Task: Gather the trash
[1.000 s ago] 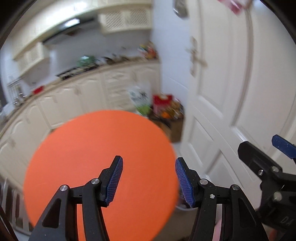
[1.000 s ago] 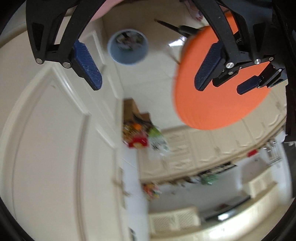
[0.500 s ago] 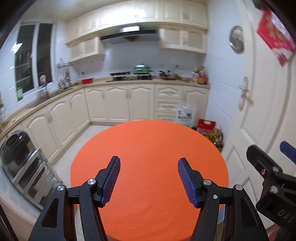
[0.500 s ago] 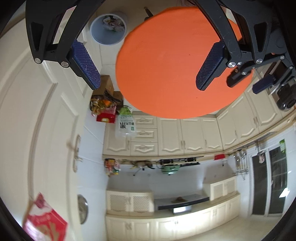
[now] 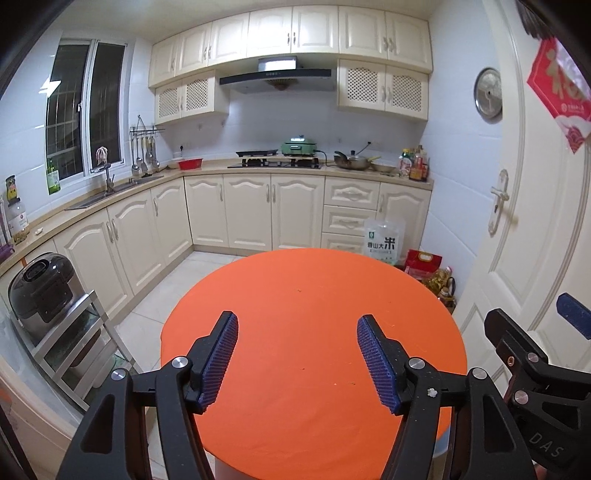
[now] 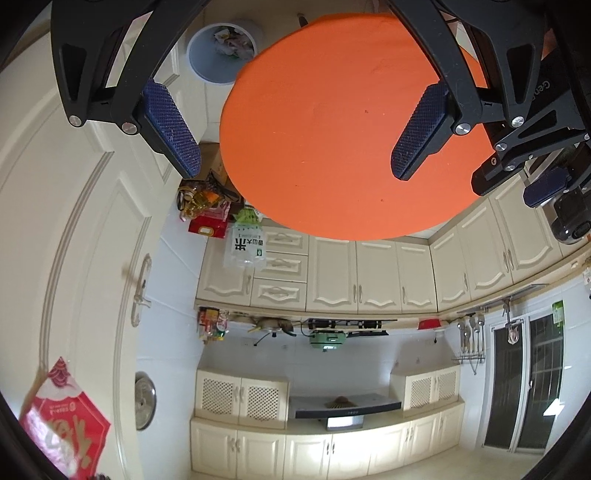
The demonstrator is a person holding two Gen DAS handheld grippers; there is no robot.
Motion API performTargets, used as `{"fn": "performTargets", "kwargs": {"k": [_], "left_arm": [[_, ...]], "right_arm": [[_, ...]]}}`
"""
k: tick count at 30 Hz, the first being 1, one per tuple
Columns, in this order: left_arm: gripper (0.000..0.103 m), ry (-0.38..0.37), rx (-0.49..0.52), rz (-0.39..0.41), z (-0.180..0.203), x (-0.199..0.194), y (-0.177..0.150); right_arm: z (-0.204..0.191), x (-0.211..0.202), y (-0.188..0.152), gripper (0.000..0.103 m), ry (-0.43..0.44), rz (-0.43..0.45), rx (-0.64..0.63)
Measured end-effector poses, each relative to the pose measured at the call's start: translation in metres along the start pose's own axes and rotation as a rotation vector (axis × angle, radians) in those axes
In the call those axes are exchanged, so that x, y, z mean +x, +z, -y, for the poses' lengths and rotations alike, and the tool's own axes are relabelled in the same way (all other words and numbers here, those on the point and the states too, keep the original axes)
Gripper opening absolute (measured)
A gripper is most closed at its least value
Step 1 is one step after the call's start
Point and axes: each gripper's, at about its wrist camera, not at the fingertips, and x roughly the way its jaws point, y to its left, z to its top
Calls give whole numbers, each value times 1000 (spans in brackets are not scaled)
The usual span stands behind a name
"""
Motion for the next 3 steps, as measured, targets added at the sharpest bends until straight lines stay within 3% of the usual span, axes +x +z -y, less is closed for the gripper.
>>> {"fn": "performTargets", "kwargs": {"k": [3], "left_arm": [[64,8,4,1,2,0,4]], "right_arm": [[-2,1,2,103,-1,-2,-5]]}}
